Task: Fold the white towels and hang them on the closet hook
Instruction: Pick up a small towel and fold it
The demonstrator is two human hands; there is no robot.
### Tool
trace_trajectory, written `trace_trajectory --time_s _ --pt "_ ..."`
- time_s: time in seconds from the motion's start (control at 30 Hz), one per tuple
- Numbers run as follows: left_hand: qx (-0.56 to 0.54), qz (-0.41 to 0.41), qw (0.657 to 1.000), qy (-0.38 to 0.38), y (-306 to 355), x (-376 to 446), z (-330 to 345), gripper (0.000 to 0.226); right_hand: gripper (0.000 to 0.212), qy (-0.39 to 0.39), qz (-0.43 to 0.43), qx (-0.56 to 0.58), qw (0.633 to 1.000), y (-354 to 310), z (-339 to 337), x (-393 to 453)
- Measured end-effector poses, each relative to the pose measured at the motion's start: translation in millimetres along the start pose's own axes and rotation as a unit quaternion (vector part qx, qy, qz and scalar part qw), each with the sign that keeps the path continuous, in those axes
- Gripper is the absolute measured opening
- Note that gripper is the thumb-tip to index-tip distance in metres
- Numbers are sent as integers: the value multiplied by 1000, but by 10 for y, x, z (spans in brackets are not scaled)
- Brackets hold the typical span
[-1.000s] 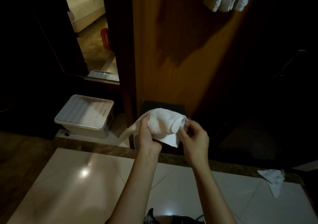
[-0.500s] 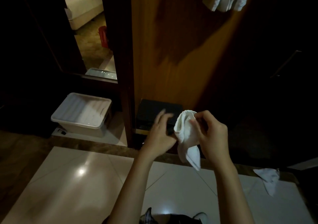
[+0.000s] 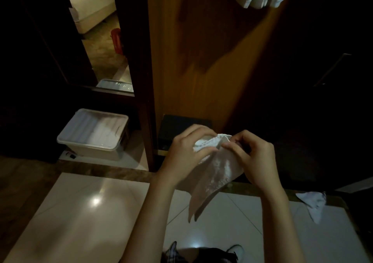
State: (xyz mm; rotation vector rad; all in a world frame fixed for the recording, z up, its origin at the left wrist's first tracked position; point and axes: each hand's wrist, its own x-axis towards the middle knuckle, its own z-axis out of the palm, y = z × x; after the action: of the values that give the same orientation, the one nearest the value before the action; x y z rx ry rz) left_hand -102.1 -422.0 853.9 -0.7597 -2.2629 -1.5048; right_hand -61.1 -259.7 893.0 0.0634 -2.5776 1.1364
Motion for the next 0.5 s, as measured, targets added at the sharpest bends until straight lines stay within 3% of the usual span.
trace_trajectory --time_s 0.13,0.3,0.5 --pt "20 -36 999 8 -34 -22 -17 15 8 -28 22 8 999 25 18 15" --pt "11 -6 999 -33 -33 -17 -41 21 10 -33 30 16 999 77 -23 27" --pt "35 -71 996 -44 -104 -24 -7 22 10 -48 35 5 998 135 -26 26"
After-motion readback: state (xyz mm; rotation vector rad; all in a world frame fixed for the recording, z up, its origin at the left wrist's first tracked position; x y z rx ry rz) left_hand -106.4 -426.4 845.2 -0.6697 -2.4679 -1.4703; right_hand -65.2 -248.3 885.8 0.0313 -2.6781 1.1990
